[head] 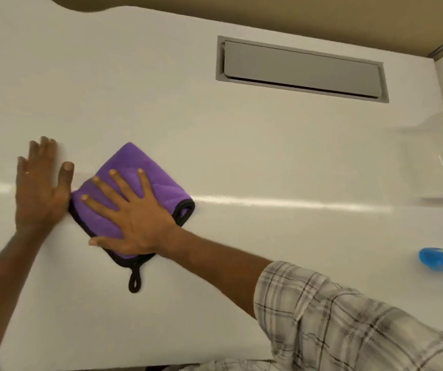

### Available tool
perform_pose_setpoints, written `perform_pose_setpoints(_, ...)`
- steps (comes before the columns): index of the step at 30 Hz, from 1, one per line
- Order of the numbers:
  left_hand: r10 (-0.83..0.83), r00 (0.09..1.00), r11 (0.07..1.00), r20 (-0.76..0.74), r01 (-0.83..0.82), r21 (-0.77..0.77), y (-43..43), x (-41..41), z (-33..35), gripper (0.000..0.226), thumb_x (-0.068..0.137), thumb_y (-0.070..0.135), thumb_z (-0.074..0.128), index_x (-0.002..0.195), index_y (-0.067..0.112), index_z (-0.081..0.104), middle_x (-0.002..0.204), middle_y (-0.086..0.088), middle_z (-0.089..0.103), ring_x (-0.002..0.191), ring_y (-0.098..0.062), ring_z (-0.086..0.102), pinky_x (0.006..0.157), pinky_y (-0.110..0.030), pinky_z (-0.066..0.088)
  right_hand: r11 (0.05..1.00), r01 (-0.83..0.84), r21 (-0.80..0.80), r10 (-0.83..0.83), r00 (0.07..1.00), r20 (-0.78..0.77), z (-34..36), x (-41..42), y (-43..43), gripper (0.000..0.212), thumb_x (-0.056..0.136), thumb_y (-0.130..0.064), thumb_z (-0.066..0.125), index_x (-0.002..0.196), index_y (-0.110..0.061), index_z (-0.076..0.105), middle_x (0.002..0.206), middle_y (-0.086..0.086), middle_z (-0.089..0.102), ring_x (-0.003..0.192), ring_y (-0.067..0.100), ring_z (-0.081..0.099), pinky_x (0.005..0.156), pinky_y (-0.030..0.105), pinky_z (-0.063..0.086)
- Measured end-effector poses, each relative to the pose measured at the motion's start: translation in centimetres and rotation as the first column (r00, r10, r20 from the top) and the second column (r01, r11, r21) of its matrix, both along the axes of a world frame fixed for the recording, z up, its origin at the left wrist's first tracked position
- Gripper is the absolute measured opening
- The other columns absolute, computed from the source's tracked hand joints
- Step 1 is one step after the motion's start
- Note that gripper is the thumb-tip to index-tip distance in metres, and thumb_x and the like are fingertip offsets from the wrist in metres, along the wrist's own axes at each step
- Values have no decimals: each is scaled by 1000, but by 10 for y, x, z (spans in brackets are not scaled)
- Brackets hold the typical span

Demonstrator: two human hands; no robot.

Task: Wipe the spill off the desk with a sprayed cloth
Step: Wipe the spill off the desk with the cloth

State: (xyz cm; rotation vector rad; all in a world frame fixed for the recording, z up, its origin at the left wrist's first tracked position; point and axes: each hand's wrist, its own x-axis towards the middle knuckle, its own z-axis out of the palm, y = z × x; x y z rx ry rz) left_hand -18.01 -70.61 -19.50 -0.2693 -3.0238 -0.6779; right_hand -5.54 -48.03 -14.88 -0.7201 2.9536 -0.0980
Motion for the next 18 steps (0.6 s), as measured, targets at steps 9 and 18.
perform_pose_setpoints(9,-22,999,997,42,19,71,24,25,45,65,108,47,39,161,10,32,170,-8,33,161,-25,18,131,-44,6,708,592,-385,-578,799,166,33,22,37,63,107,-55,41,162,-24,34,171,4,28,158,27,26,128,55,20)
perform_pose_setpoints(18,9,986,961,169,-55,270,17,22,49,92,92,82,24,159,22,38,168,2,36,161,-11,16,131,-35,1,425,834,-352,-570,549,611,65,9,50,55,100,-34,67,148,-14,51,134,8,66,120,26,65,100,35,53)
